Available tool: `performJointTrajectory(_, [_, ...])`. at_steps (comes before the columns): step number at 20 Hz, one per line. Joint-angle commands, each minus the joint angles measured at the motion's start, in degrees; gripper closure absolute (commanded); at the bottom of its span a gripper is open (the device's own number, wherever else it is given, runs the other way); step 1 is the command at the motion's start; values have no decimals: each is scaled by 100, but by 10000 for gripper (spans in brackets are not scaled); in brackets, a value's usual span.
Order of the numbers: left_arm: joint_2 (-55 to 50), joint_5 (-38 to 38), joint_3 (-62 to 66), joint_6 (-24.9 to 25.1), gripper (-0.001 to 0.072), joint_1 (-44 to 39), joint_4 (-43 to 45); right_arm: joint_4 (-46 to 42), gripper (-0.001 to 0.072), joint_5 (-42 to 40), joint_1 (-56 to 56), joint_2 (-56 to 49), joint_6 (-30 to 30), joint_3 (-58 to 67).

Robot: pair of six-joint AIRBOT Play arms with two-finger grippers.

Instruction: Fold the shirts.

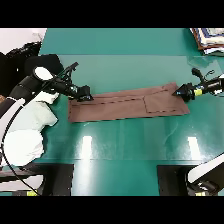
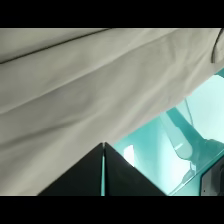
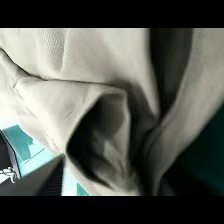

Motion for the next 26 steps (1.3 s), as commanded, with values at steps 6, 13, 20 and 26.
performJointTrajectory(6, [-975,446,1003,-160,682,-758,122,85,696,219,166,260,48,11])
performJointTrajectory(13, [-2747,444,2942,-352,682,-1696,120,87,697,-201,822,1923,861,17])
performJointTrajectory(20, [-3292,422,3309,-487,681,-2146,175,160,697,-809,2146,2951,1335,17])
performJointTrajectory(26, [-3300,-70,3309,-492,682,-2159,715,520,697,-1388,2844,3202,1322,22])
